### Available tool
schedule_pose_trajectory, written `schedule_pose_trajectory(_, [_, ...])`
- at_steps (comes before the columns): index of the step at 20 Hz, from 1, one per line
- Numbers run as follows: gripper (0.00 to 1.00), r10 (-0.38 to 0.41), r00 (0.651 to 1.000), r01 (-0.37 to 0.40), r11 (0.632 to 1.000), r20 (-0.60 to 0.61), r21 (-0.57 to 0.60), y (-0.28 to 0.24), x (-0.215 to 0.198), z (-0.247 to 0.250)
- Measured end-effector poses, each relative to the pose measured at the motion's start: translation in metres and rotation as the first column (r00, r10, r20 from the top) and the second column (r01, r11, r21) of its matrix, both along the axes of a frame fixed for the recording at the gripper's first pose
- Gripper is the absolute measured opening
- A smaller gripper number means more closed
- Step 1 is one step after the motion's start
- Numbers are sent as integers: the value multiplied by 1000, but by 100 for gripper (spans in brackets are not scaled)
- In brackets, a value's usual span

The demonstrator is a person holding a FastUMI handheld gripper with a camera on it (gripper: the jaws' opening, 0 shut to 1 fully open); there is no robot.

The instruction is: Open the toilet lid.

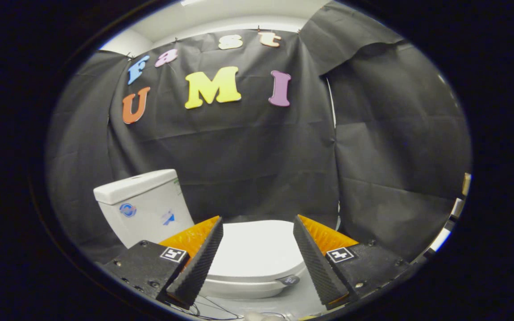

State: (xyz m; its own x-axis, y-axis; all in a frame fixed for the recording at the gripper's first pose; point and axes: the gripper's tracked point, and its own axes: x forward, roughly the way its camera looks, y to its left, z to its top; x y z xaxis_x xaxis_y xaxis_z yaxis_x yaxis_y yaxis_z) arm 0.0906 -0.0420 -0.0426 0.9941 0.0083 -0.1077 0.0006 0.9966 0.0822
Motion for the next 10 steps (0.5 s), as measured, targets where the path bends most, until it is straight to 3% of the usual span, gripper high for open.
schedule_pose_trajectory(10, [99,-16,980,47,988,-198,150,-59,35,-105])
